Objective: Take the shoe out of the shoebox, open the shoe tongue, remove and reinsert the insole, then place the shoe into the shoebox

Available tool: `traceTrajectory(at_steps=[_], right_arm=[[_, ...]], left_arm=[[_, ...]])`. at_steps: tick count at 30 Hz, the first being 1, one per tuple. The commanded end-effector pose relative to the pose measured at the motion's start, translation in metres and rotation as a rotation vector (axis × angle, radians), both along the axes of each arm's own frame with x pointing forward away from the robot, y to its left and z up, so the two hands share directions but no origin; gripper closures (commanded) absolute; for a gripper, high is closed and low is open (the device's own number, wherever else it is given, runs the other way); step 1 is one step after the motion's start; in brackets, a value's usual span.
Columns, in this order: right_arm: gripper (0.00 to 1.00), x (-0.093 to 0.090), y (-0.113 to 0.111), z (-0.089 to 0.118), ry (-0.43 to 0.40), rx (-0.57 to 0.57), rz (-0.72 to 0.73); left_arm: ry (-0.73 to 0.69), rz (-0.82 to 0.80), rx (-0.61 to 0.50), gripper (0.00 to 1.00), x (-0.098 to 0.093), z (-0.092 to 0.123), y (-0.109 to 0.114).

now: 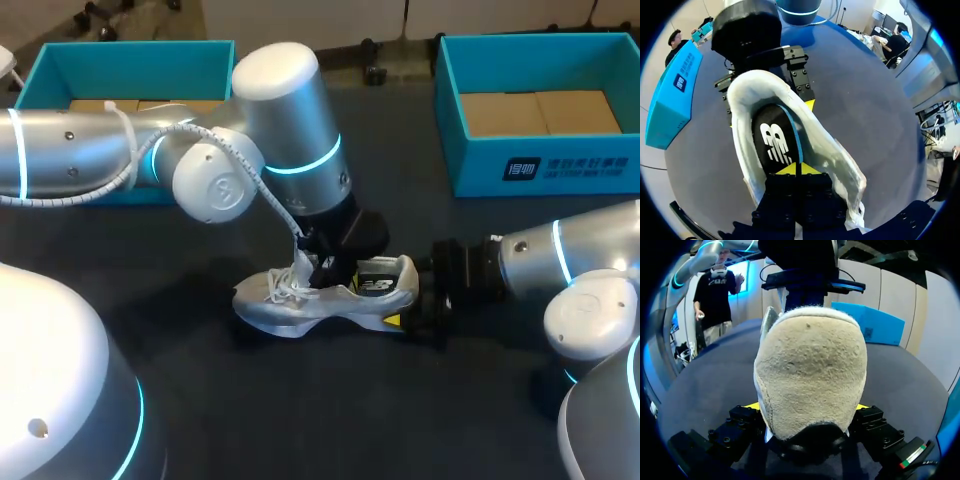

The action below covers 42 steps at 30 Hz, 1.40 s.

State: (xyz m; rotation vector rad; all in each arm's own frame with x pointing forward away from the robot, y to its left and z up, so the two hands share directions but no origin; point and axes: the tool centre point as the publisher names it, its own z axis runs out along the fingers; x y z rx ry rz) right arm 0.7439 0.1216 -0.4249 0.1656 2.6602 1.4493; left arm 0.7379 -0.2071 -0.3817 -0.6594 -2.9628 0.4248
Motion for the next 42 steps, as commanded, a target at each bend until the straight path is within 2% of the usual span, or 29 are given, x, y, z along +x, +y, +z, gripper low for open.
traceTrajectory(at_steps=[1, 11, 22, 31, 42], right_arm=[[1.0, -0.001, 0.002, -0.001, -0.001, -0.003, -0.001], [1.0, -0.001, 0.002, -0.001, -0.001, -0.003, -0.001], [1.0, -0.001, 0.002, -0.001, -0.001, -0.003, -0.001], [1.0, -0.001, 0.002, -0.001, -0.001, -0.003, -0.001], [1.0, -0.001, 0.002, -0.001, -0.001, -0.003, -0.001]], left_arm=[[0.01, 0.004, -0.017, 1.0, 0.0, 0.008, 0.009], [0.058, 0.026, -0.045, 1.0, 0.0, 0.02, 0.02], [0.079, 0.024, -0.072, 1.0, -0.006, 0.038, 0.017], [0.102, 0.011, -0.126, 1.0, -0.011, 0.05, 0.001], [0.145, -0.035, -0.155, 1.0, -0.019, 0.048, -0.031]])
